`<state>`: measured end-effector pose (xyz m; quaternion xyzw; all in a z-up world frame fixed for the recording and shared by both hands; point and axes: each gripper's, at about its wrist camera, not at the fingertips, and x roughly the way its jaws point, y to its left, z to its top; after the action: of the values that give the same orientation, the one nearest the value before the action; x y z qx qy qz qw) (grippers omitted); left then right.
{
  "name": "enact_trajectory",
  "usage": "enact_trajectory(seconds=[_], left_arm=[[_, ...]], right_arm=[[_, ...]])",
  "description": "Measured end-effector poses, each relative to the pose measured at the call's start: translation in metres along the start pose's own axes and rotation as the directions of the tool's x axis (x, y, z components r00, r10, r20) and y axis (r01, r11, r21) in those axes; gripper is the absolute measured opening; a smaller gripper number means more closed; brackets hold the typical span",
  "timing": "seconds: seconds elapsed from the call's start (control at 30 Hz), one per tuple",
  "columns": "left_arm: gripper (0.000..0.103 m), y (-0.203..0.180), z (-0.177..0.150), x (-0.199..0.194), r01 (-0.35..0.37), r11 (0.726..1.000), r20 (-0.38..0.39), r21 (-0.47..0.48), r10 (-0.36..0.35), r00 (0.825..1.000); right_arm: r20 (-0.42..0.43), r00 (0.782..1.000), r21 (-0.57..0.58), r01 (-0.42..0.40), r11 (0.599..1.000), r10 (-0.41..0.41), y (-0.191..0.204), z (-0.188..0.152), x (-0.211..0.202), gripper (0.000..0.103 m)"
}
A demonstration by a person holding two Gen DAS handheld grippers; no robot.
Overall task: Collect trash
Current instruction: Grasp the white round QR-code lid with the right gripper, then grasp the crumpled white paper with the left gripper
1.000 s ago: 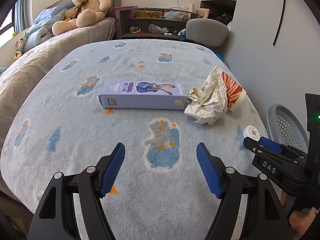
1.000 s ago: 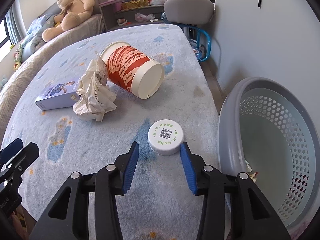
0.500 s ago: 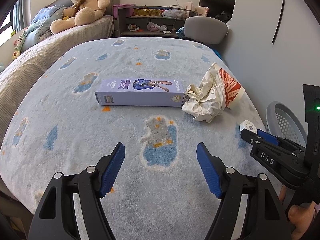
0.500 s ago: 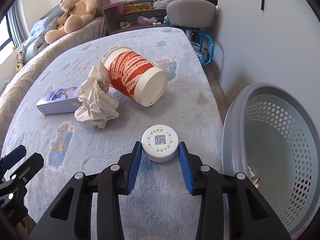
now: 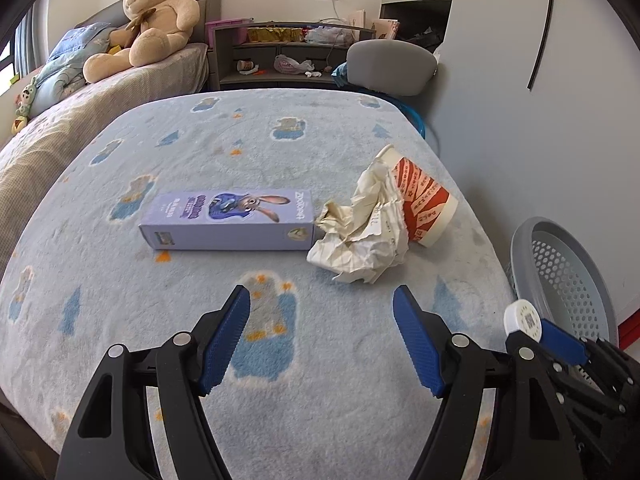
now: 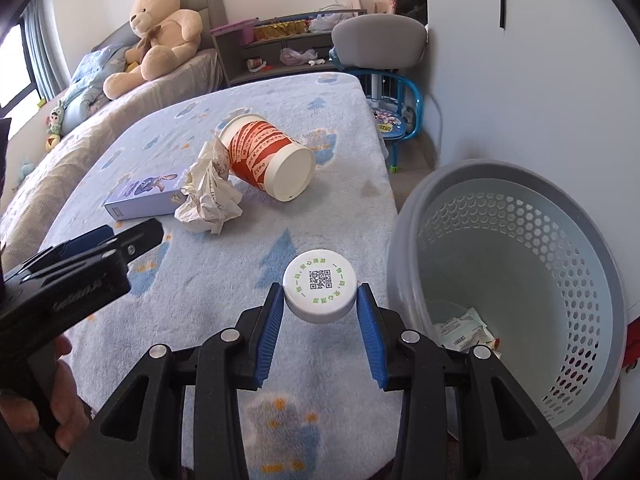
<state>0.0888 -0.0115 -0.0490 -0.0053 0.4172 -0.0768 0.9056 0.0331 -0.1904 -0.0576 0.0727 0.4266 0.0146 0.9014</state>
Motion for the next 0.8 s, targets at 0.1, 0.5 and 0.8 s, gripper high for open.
enact_trajectory(seconds=[0.1,0.5,0.8], left_arm=[[0.071,-0.011,0.008,0.010,0.016,1.000,-0.006,0.001,-0.016,1.000],[0.071,-0.036,0.033,0.054,-0.048,0.999,-0.010,0.004,0.048,0.999],[0.026,-0.033,0.034,0.052,-0.034,0.999,-0.023,-0.019,0.034,0.999]], right_arm=[[0.008,1.000,0.020,-0.008,1.000,0.008,-0.010,-0.004,-0.004,0.037],[0.010,0.995,0.068,-0.097,0.993,0.097,-0.026,-0.007,-0.005,0.037],[0.025,0.992,0.082,-0.123,0.989,0.122,-0.029,-0.006,-0.010,0.037]])
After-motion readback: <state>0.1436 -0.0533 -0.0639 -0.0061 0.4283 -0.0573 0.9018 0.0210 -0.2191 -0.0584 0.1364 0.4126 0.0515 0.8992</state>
